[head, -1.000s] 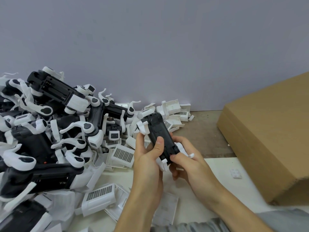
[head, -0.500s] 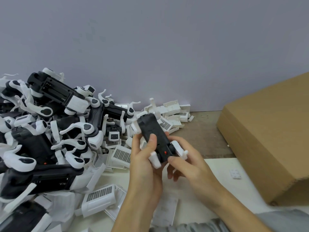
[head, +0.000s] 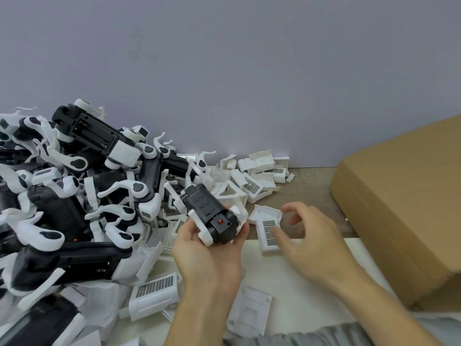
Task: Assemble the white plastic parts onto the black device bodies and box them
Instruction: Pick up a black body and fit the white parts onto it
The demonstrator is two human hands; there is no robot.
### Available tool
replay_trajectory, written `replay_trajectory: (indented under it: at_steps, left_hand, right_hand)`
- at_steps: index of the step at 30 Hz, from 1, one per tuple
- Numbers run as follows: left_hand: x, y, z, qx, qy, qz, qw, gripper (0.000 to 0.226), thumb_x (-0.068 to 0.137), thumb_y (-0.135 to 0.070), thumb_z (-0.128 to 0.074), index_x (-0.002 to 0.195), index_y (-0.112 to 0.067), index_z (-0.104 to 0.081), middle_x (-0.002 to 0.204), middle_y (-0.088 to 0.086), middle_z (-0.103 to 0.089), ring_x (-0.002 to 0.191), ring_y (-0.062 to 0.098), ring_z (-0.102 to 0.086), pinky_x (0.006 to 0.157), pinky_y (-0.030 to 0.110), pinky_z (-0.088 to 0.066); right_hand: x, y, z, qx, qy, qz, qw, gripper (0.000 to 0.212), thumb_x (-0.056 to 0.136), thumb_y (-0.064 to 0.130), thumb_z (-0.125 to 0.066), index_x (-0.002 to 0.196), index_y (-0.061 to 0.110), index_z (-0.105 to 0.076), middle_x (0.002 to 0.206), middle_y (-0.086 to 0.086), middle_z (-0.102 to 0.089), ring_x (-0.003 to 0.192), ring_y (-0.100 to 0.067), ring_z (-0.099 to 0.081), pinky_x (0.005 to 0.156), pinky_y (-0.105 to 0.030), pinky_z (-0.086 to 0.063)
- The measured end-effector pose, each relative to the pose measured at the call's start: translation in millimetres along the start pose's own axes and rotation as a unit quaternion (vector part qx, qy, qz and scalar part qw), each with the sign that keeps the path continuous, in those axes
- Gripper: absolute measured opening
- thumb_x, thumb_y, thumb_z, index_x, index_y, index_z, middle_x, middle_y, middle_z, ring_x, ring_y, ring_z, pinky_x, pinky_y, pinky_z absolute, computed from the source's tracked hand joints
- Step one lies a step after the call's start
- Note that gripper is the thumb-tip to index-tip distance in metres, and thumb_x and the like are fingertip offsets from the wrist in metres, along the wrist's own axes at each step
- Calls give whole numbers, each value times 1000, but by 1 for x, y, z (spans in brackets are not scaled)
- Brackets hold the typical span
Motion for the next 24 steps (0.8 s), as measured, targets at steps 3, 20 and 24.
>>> replay_trajectory:
  at_steps: [3, 20, 24]
  left_hand:
    - [1, 1, -2, 12, 12, -6, 1000, 37, 94, -20, -52, 124, -1, -63, 101, 19, -64, 87, 32, -59, 82, 43, -48]
    - [1, 2, -9, 219, 46, -73, 972, 44, 59, -37, -81, 94, -13, -71, 80, 4, -74, 65, 14, -69, 56, 23, -52]
    - [1, 3, -9, 272, 42, -88, 957, 54, 49, -45, -83, 90, -13, -71, 76, 5, -74, 64, 16, -69, 51, 21, -52]
  right_hand:
    - [-8, 5, -16, -75, 72, 30, 994, 60, 81, 67, -61, 132, 53, -35, 108, 19, -40, 107, -8, -42, 92, -32, -42]
    - [-4, 1, -5, 93, 3, -21, 995, 39, 90, 16, -61, 119, 41, -55, 103, 18, -63, 96, -4, -60, 70, -7, -39]
    - [-1, -14, -7, 374, -14, -163, 913, 40, 95, 7, -47, 122, 35, -59, 92, 4, -71, 72, -10, -61, 68, -25, -45]
Point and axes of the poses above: each hand's wrist, its own x-axis towards the middle knuckle, its own z-axis out of the back of the hand, y = z × x, the point moved 6 cm from there along x, towards the middle knuckle
